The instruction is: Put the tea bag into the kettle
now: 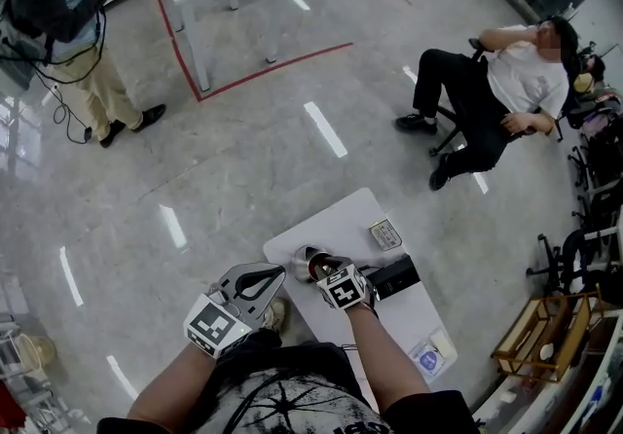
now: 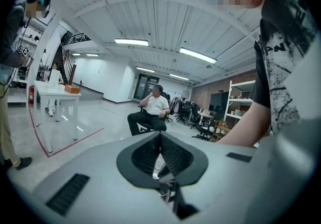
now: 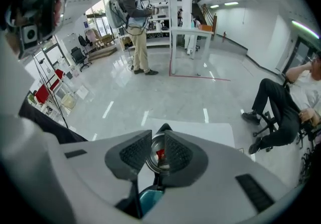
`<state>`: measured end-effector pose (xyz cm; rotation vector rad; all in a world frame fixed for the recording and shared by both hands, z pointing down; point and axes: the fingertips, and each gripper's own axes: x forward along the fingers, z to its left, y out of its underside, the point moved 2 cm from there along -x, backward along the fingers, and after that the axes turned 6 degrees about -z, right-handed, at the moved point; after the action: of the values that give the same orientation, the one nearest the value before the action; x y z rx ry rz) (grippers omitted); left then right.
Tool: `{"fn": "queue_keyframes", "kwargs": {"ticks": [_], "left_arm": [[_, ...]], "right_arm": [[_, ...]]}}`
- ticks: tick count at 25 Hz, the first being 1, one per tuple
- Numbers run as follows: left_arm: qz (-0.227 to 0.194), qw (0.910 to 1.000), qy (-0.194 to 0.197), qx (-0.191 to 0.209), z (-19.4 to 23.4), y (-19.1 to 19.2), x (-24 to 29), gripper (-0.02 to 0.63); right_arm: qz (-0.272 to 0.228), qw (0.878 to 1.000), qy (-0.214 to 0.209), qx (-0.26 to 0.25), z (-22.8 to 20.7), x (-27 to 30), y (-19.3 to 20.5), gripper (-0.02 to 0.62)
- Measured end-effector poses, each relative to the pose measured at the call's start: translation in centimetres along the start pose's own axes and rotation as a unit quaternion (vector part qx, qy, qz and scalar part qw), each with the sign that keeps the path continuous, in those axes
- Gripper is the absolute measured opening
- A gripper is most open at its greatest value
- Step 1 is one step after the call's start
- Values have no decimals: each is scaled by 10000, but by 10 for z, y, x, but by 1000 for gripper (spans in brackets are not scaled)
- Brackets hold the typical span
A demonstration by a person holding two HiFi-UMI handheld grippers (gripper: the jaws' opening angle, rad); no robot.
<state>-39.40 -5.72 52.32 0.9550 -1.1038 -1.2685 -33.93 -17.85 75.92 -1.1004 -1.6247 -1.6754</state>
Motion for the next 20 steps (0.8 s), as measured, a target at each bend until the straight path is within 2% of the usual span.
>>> {"fn": "queue_keyframes", "kwargs": {"ticks": [4,9,11,14,17,20], "left_arm": [[-87,9996,247,145,-19,-9,11,8],[-336,9971,639,232,-50,-36,23,8],[-440,9958,769,239,-62,-50,28,6],[-612,9928,958,385,-81,-69,35,8],[-690,9885,1204,594,-91,-77,47,8],[-766,9877,1215,616,-90,-94,55,7]], "right_arm": [[-824,9963,211,-66,5,-44,-19,41],[-2008,9775,642,-51,5,-123,-48,11],[-2541,9637,816,45,6,-162,-65,11],[-3369,9352,1086,-18,10,-224,-91,11],[-4001,9060,1310,-435,16,-280,-109,11],[-4342,8838,1576,-741,20,-321,-116,11]]}}
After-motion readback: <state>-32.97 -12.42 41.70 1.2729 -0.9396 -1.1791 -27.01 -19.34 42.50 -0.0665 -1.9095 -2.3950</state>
